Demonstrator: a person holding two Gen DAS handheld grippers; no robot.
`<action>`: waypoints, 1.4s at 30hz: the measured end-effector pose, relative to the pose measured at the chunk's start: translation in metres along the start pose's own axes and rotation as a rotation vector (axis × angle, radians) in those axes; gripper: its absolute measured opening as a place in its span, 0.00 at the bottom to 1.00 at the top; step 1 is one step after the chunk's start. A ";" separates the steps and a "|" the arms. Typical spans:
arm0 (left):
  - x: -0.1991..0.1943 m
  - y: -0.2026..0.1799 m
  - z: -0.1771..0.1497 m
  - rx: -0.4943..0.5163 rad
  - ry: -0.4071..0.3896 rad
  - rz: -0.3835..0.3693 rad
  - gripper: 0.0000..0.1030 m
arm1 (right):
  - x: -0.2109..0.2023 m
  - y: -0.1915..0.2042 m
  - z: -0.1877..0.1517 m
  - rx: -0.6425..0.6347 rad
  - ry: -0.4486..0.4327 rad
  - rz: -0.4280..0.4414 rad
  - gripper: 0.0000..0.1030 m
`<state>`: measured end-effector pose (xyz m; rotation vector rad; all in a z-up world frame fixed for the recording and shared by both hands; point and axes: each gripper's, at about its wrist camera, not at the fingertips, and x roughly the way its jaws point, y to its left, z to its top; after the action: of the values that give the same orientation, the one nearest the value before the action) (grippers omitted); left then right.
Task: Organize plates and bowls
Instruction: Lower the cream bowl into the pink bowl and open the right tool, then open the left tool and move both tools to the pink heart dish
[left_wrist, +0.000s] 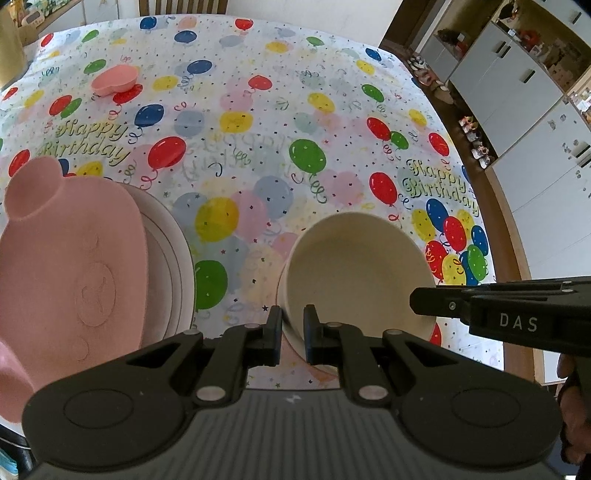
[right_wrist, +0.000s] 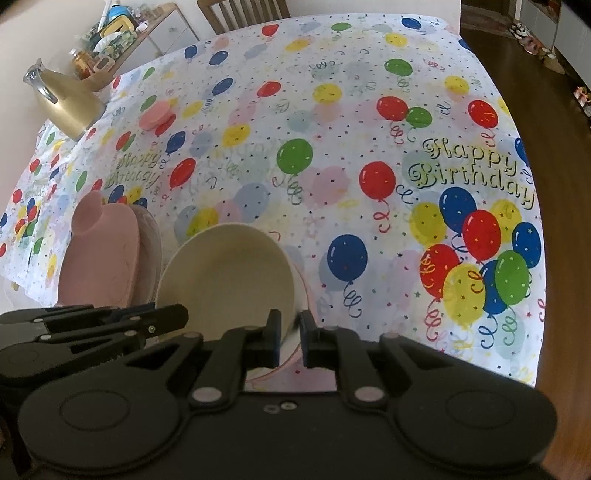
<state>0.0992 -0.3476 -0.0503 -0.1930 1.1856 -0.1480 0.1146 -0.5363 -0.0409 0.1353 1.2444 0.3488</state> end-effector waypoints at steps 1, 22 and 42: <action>0.000 0.000 0.000 -0.001 0.000 -0.001 0.10 | 0.000 0.000 0.000 -0.002 0.000 0.002 0.14; -0.011 0.003 0.000 0.029 0.001 -0.013 0.11 | -0.019 0.003 -0.001 -0.012 -0.062 0.013 0.28; -0.075 0.020 0.021 0.040 -0.263 -0.020 0.54 | -0.059 0.047 0.022 -0.150 -0.231 0.049 0.65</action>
<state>0.0911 -0.3105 0.0210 -0.1832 0.9185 -0.1590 0.1103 -0.5094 0.0325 0.0745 0.9841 0.4544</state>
